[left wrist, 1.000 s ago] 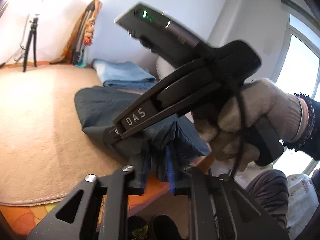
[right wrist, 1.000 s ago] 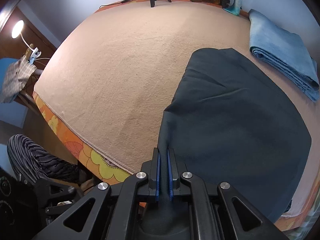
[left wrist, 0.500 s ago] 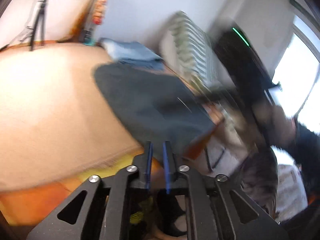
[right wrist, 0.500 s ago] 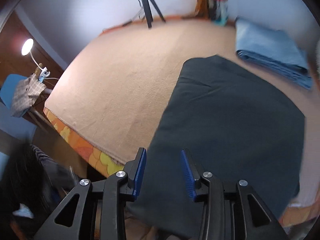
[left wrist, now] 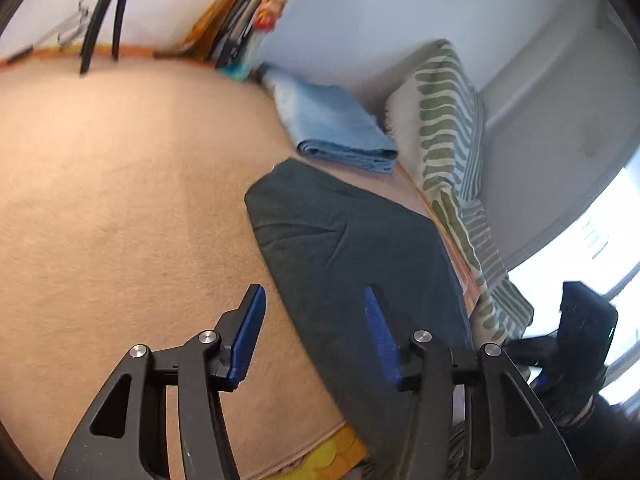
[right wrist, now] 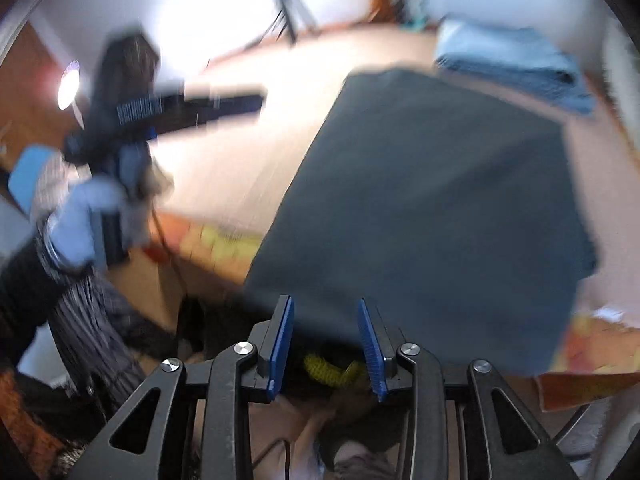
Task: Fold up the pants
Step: 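Grasp the trouser stack edge with both tools, then lift the folded trousers with both tools and carry them toward the pillow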
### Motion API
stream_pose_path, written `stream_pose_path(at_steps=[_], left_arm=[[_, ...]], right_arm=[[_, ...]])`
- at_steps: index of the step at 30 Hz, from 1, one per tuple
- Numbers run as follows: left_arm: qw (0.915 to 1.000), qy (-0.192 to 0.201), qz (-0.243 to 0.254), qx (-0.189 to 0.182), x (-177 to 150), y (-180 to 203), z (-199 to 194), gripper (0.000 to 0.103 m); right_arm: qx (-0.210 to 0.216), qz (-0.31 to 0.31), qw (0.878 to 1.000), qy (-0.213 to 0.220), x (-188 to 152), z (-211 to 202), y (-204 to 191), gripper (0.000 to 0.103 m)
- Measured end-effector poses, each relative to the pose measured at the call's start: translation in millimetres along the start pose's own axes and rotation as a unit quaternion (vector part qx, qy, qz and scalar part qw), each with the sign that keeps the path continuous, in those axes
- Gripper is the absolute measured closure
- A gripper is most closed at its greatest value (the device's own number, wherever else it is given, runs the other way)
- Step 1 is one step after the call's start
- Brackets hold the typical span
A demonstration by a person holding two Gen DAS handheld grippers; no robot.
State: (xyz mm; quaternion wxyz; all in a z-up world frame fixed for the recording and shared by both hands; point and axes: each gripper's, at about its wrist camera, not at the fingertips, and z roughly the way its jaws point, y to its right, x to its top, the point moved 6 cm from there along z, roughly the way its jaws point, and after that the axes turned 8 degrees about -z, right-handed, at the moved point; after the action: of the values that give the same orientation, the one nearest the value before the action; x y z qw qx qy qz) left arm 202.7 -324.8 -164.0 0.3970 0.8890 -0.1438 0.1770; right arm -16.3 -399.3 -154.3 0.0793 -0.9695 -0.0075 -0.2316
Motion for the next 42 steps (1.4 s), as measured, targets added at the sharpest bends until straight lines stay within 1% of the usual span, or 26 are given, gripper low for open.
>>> stream_pose_path(at_steps=[1, 3, 5, 6, 7, 11, 13, 16, 18, 20, 22, 23, 25, 26, 28, 29, 30, 31, 32, 33, 34, 36, 38, 40, 41, 42], left_arm=[[0.9999, -0.011, -0.007, -0.003, 0, -1, 6, 0.053], [0.9993, -0.028, -0.024, -0.006, 0, -3, 19, 0.052], [0.9986, -0.04, -0.035, -0.005, -6, -7, 23, 0.051], [0.998, -0.045, -0.044, -0.005, -6, -10, 27, 0.051], [0.9974, -0.049, -0.053, -0.005, -6, -13, 30, 0.051], [0.995, -0.057, -0.081, -0.005, -3, -23, 38, 0.05], [0.9943, -0.061, -0.087, -0.006, -2, -26, 41, 0.051], [0.9939, -0.061, -0.091, -0.012, 2, -24, 45, 0.05], [0.9933, -0.062, -0.097, -0.014, 4, -24, 48, 0.05], [0.9915, -0.07, -0.108, -0.023, 4, -23, 51, 0.05], [0.9911, -0.069, -0.111, -0.025, 5, -23, 52, 0.05], [0.9911, -0.071, -0.11, -0.026, 5, -21, 54, 0.05], [0.9912, -0.072, -0.108, -0.027, 7, -18, 59, 0.05], [0.9913, -0.074, -0.105, -0.028, 8, -17, 61, 0.05], [0.9917, -0.073, -0.101, -0.032, 10, -15, 64, 0.05], [0.9915, -0.071, -0.104, -0.034, 11, -15, 65, 0.05], [0.9908, -0.07, -0.109, -0.037, 11, -15, 66, 0.05], [0.9897, -0.07, -0.118, -0.043, 12, -16, 67, 0.05], [0.9881, -0.069, -0.129, -0.049, 14, -17, 69, 0.05], [0.987, -0.068, -0.135, -0.053, 15, -17, 70, 0.05], [0.9866, -0.067, -0.138, -0.056, 16, -18, 70, 0.053], [0.9879, -0.062, -0.133, -0.051, 17, -18, 71, 0.058], [0.9895, -0.058, -0.127, -0.039, 16, -19, 72, 0.079], [0.9904, -0.053, -0.123, -0.036, 15, -18, 74, 0.085], [0.9911, -0.048, -0.119, -0.036, 15, -17, 73, 0.088], [0.9919, -0.045, -0.114, -0.035, 16, -14, 73, 0.09]], right_arm=[[0.0, 0.012, 1.0, 0.013, 6, -8, 13, 0.045], [-0.014, 0.039, 0.998, 0.05, 20, -26, 47, 0.032], [-0.031, 0.056, 0.996, 0.067, 30, -37, 75, 0.031], [-0.032, 0.064, 0.995, 0.067, 34, -42, 95, 0.025], [-0.029, 0.074, 0.995, 0.066, 37, -42, 109, 0.016], [-0.017, 0.108, 0.993, 0.048, 36, -21, 151, 0.015], [0.008, 0.126, 0.991, 0.043, 32, -6, 168, 0.015], [0.063, 0.152, 0.986, 0.034, 28, 15, 183, 0.015], [0.081, 0.155, 0.984, 0.025, 23, 25, 188, 0.015], [0.114, 0.159, 0.98, 0.025, 15, 30, 189, 0.014], [0.158, 0.163, 0.973, 0.043, 13, 29, 190, 0.013], [0.191, 0.168, 0.966, 0.045, 12, 31, 190, 0.013], [0.226, 0.166, 0.958, 0.054, 11, 34, 188, 0.013], [0.235, 0.161, 0.957, 0.057, 12, 34, 187, 0.013], [0.239, 0.141, 0.959, 0.059, 16, 36, 179, 0.013], [0.241, 0.134, 0.959, 0.059, 20, 39, 175, 0.013], [0.242, 0.13, 0.96, 0.058, 24, 43, 171, 0.016], [0.242, 0.126, 0.961, 0.052, 28, 49, 167, 0.022], [0.238, 0.123, 0.962, 0.05, 29, 51, 165, 0.025], [0.233, 0.123, 0.964, 0.045, 31, 56, 164, 0.036], [0.235, 0.13, 0.962, 0.041, 32, 59, 164, 0.048], [0.237, 0.152, 0.959, 0.042, 29, 61, 168, 0.056], [0.221, 0.153, 0.962, 0.047, 25, 57, 167, 0.059], [0.204, 0.154, 0.966, 0.049, 22, 53, 168, 0.062], [0.189, 0.154, 0.969, 0.049, 22, 50, 167, 0.063], [0.173, 0.15, 0.972, 0.049, 23, 45, 164, 0.064]])
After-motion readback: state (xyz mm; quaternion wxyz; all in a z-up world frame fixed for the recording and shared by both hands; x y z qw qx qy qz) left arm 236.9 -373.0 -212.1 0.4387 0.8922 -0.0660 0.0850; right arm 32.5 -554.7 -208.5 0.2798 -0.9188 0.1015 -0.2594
